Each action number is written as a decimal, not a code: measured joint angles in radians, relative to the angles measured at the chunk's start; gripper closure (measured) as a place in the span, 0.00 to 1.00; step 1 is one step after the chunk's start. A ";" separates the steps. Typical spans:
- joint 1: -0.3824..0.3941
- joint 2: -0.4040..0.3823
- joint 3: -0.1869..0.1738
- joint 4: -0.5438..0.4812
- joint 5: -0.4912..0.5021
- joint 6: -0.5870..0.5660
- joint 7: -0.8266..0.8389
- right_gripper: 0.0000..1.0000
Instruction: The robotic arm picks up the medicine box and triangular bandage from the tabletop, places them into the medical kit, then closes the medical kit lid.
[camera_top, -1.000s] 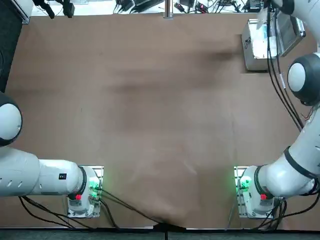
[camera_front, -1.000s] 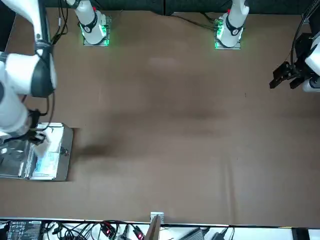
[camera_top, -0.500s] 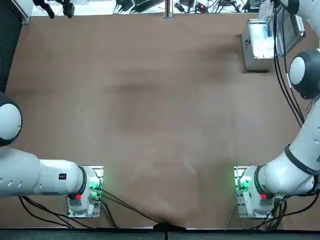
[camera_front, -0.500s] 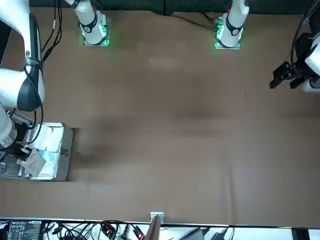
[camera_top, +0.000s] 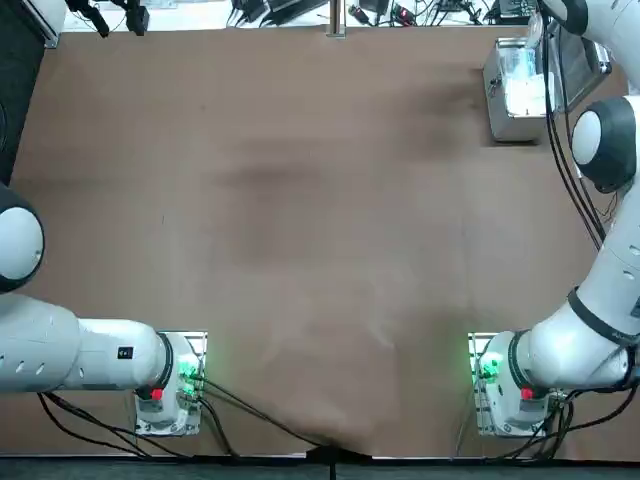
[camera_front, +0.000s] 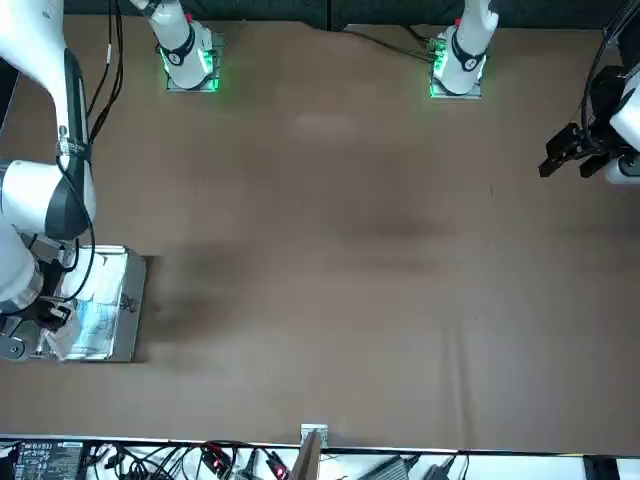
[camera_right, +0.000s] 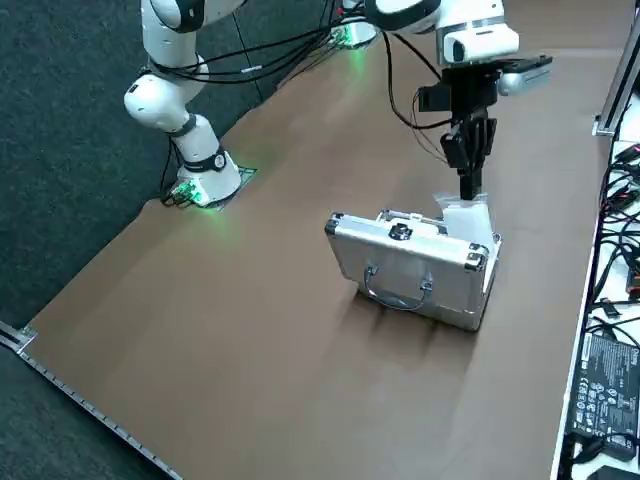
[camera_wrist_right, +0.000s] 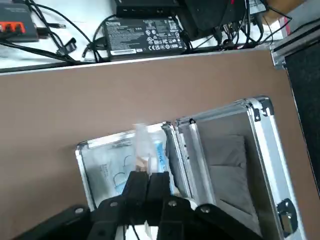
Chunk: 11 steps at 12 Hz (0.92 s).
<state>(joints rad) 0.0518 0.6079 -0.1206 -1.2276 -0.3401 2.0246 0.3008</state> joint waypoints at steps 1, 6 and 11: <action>-0.004 0.004 0.000 0.000 0.000 0.001 0.000 0.99; -0.029 0.031 0.000 0.000 -0.031 0.002 -0.004 0.99; -0.047 0.043 -0.001 0.000 -0.080 -0.016 -0.006 0.99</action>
<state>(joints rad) 0.0051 0.6513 -0.1214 -1.2276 -0.4201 2.0081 0.2945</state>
